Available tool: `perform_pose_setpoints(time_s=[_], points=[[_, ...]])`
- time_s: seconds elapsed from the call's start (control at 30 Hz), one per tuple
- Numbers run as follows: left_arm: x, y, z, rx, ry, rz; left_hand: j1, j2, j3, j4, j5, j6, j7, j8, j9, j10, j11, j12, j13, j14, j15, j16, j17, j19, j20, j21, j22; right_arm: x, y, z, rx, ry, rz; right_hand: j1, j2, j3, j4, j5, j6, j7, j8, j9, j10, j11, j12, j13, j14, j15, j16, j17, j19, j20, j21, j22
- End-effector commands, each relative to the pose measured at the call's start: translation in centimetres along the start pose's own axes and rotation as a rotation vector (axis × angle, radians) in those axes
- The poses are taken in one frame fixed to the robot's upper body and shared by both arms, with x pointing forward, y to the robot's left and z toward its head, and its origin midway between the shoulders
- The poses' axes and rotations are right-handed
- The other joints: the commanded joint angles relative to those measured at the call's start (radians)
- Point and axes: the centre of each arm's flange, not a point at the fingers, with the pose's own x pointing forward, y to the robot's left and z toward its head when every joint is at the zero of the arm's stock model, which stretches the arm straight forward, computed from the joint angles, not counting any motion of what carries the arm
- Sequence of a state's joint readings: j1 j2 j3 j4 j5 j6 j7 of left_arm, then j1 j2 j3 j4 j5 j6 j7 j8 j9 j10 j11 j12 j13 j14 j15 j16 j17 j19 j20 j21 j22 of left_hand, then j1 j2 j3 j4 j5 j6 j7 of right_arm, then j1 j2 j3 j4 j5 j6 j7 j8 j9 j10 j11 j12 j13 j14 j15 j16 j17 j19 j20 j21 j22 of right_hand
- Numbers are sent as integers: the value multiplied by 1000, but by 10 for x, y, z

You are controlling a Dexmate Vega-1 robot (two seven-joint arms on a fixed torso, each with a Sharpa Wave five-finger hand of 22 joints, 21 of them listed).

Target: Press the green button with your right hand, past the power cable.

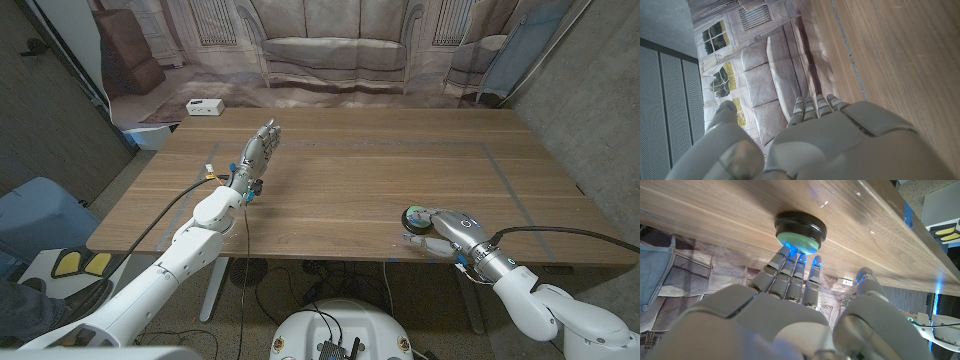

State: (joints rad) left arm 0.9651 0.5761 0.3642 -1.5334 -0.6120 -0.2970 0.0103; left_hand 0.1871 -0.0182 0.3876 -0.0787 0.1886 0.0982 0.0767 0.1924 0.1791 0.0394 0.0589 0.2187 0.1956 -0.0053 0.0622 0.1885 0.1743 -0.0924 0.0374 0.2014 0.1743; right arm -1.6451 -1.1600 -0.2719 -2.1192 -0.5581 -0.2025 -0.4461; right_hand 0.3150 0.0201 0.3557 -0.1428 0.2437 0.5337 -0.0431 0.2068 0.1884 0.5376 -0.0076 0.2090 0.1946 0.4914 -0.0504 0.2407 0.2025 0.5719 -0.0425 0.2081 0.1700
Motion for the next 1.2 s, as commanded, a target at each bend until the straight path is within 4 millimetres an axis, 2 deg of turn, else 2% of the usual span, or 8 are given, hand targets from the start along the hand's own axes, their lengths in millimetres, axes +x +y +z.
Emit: perform_pose_setpoints(time_s=[0.03, 0.9, 1.2], points=[[4, 1, 0, -3, -2, -1, 2, 10, -2, -6, -1, 7, -2, -2, 2, 6, -3, -3, 2, 4, 2, -3, 3, -4, 8, -3, 5, 2, -10, 4, -13, -10, -44, 5, 0, 6, 1, -3, -1, -3, 0, 2, -3, -3, -5, 2, 0, -12, -4, 3, 13, 5, 2, 4], [0, 4, 3, -4, -16, 7, 1, 12, -5, -8, -1, 7, -1, -3, 2, 5, -3, -4, 2, 4, 2, -3, 3, -5, 8, -4, 6, 0, -28, 13, -28, -33, -110, 5, -1, 8, 1, -7, 0, -7, -2, 2, -3, -3, -7, 3, 1, -11, -8, 3, 14, 6, -1, 4], [0, 4, 3, -5, -17, 5, 1, 13, -6, -8, -1, 6, -2, -3, 2, 6, -2, -4, 2, 5, 1, -3, 3, -5, 9, -4, 6, -1, -39, 14, 3, -22, -169, 1, 0, 8, 3, -9, -35, -7, -15, 2, -26, -5, -16, 4, -2, -12, -11, 6, 14, 6, -3, 4]])
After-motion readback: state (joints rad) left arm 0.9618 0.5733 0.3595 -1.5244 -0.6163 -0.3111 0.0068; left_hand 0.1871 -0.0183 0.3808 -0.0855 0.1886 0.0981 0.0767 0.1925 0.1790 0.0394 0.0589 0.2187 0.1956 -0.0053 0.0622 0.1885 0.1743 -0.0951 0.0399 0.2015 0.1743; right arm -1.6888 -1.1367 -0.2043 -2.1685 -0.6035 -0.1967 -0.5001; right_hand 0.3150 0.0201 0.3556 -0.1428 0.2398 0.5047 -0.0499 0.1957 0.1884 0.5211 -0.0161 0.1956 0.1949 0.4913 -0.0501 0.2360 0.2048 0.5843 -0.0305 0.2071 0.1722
